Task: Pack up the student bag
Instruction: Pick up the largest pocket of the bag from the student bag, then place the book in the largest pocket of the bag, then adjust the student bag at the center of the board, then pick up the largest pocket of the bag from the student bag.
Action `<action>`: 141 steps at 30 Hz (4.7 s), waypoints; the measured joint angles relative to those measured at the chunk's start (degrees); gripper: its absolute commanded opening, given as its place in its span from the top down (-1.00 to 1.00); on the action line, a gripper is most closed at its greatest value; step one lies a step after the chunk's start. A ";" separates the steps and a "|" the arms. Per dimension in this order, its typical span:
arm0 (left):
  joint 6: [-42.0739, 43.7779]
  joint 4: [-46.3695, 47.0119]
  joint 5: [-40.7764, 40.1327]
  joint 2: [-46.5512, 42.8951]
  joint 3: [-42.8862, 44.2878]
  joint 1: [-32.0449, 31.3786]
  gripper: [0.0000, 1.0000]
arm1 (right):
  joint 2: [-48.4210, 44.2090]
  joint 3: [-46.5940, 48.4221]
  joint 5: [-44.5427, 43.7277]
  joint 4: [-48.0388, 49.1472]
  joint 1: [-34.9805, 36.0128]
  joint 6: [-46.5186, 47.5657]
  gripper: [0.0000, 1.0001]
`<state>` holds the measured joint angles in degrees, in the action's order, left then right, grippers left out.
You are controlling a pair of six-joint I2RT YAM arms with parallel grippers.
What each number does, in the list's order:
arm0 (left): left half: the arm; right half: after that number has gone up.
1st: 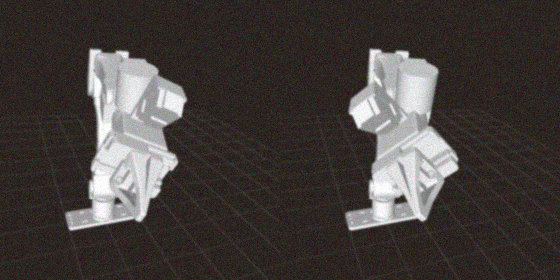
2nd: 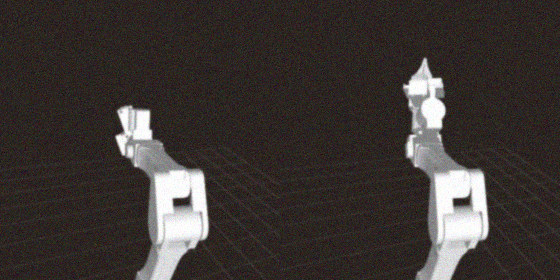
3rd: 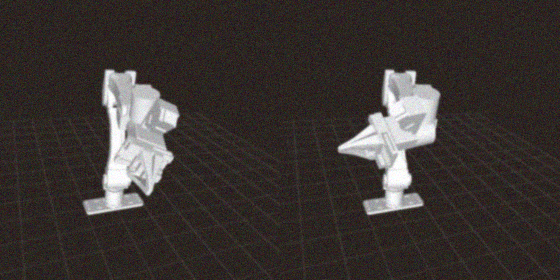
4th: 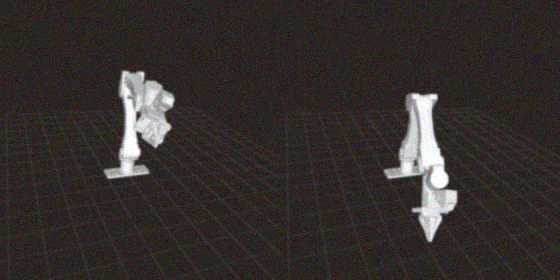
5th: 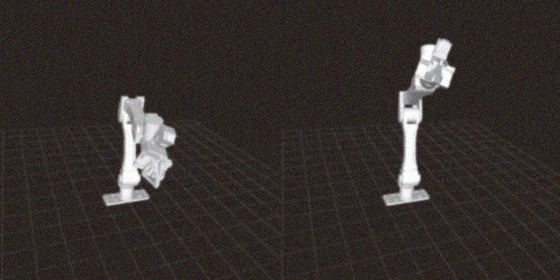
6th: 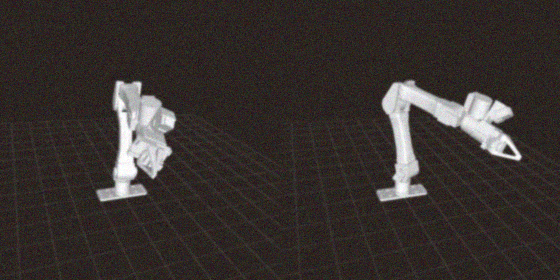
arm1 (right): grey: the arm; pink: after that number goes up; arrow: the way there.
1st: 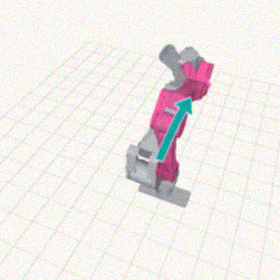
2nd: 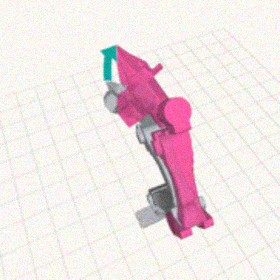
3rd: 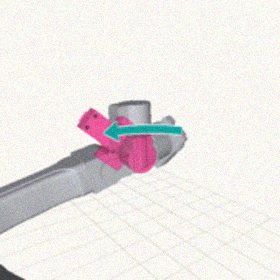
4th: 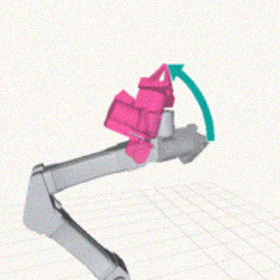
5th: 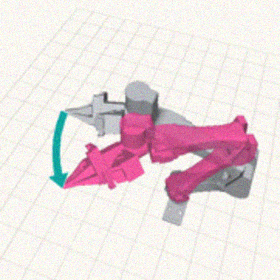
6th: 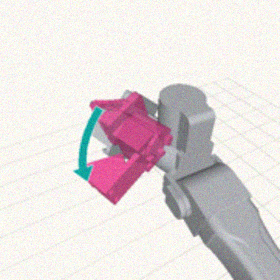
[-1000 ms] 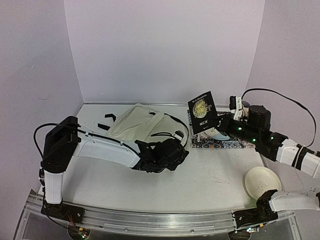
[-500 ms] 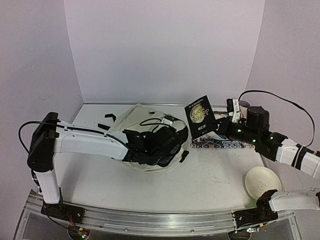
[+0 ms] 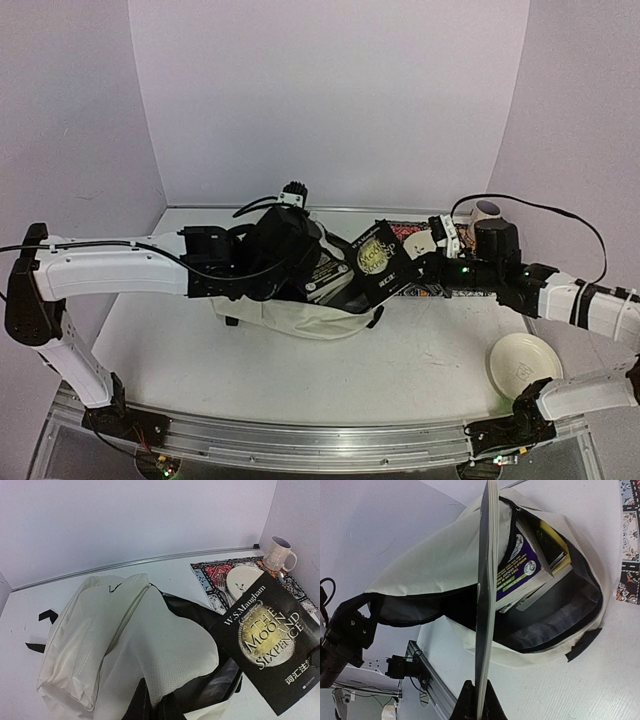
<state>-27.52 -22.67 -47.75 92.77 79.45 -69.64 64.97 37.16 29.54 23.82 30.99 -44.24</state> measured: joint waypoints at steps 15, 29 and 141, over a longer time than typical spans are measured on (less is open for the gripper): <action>-7.45 -1.34 7.49 -7.75 -3.85 7.15 1.00 | 8.65 -1.74 1.72 9.76 10.03 -7.23 1.00; -8.72 3.16 19.99 -7.62 -5.36 7.40 1.00 | 21.64 6.57 1.22 12.14 9.92 -7.19 1.00; -2.18 0.62 34.71 0.57 -4.90 14.40 -0.98 | 31.97 37.44 -15.47 -28.09 2.80 44.12 0.17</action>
<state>-29.71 -22.06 -13.03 93.33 74.54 -55.24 96.94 74.60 14.06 -4.27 33.79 -0.12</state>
